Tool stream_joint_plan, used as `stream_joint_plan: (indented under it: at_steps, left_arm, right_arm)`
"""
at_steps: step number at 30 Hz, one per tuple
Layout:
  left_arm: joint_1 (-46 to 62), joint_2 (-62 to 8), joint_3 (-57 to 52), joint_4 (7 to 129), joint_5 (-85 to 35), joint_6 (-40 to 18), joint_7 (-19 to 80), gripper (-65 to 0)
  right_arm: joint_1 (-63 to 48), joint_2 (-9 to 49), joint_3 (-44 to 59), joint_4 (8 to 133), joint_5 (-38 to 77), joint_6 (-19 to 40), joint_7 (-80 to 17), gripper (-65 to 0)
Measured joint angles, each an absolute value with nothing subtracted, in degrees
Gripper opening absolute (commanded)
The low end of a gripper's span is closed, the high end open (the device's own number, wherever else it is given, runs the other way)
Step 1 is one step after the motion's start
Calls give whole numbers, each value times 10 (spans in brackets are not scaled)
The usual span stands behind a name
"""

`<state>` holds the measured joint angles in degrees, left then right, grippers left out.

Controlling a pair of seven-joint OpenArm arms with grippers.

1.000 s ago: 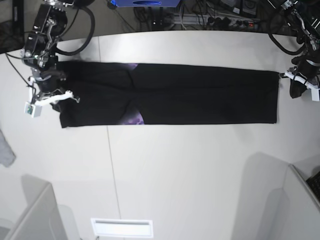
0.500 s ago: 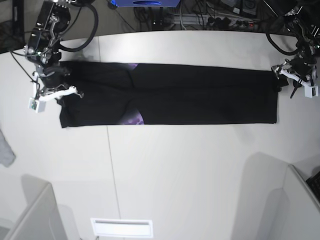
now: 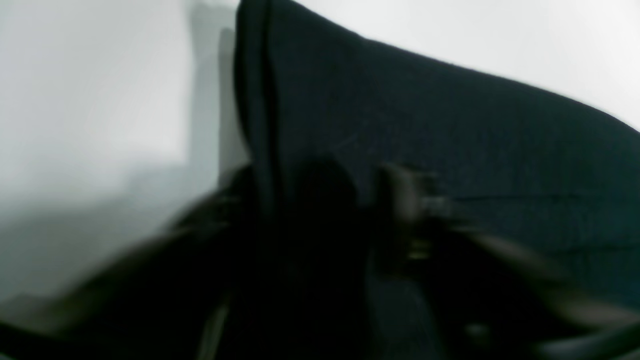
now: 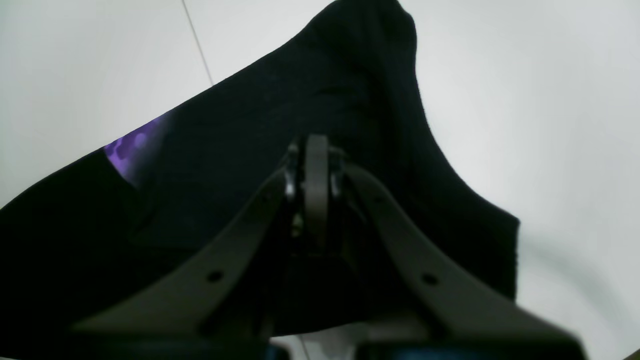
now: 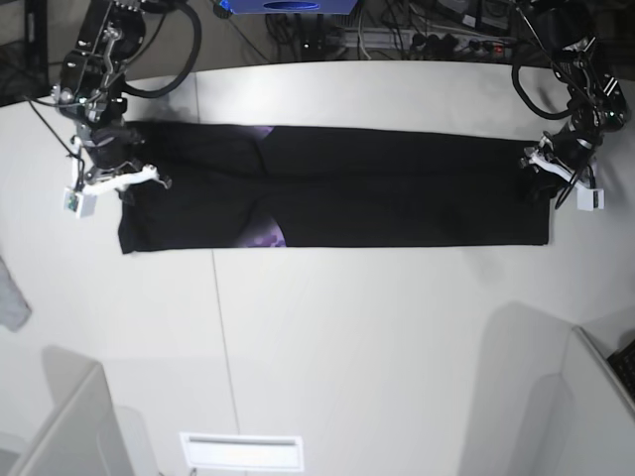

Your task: Fold the T-shirt properly

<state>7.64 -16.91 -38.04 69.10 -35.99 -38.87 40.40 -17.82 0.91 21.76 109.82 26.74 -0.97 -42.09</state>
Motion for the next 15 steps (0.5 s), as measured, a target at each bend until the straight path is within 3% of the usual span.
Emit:
stream_joint_plan:
  at_steps: [3, 15]
  left_arm:
    - [76, -170, -381, 678, -364, -389, 402, -650]
    - [84, -175, -438, 693, -346, -389, 432, -650]
  right_arm:
    - [-178, 10, 218, 1098, 267, -10, -421, -650]
    - [-222, 11, 110, 1100, 267, -10, -415, -650]
